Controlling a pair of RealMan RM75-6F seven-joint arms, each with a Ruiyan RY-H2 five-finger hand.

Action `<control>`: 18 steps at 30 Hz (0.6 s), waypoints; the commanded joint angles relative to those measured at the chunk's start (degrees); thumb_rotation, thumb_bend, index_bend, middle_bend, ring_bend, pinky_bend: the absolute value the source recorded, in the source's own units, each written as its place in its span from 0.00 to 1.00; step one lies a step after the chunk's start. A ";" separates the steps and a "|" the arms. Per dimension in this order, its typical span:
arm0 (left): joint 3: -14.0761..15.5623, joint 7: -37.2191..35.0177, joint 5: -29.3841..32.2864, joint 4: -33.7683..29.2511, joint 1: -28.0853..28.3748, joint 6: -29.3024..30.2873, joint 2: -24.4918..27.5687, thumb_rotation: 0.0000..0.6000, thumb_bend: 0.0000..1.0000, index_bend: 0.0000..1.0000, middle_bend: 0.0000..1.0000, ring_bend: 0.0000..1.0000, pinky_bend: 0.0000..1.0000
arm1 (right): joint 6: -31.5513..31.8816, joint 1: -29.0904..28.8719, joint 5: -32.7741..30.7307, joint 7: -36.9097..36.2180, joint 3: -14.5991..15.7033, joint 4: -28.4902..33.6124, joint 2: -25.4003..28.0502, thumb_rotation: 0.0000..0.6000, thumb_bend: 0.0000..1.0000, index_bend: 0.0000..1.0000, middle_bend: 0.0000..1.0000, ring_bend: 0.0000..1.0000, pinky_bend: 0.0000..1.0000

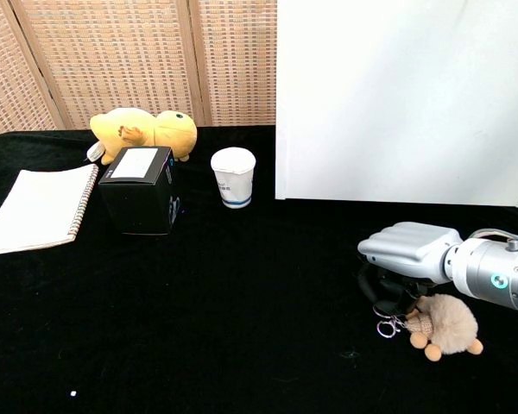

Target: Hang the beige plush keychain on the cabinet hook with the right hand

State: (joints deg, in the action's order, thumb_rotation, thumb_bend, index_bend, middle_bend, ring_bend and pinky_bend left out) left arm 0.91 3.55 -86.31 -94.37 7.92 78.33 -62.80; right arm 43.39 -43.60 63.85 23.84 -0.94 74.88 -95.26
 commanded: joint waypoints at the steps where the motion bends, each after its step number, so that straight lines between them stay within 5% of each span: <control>1: 0.02 0.00 -0.03 -0.02 -0.03 0.05 0.00 1.00 0.00 0.00 0.00 0.00 0.00 | 0.35 0.22 0.96 -1.05 -0.11 0.50 0.35 1.00 0.65 0.66 0.88 0.82 1.00; 18: 0.47 -0.28 -1.07 -0.28 -0.15 0.47 0.13 1.00 0.00 0.00 0.00 0.00 0.00 | 12.21 3.54 17.12 -14.14 -0.24 4.35 4.44 1.00 0.66 0.68 0.90 0.82 1.00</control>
State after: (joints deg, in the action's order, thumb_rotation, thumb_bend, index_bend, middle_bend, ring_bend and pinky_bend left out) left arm 1.36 3.29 -87.36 -94.63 7.77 78.80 -62.68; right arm 52.76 -40.91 77.88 11.98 -1.42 78.42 -91.89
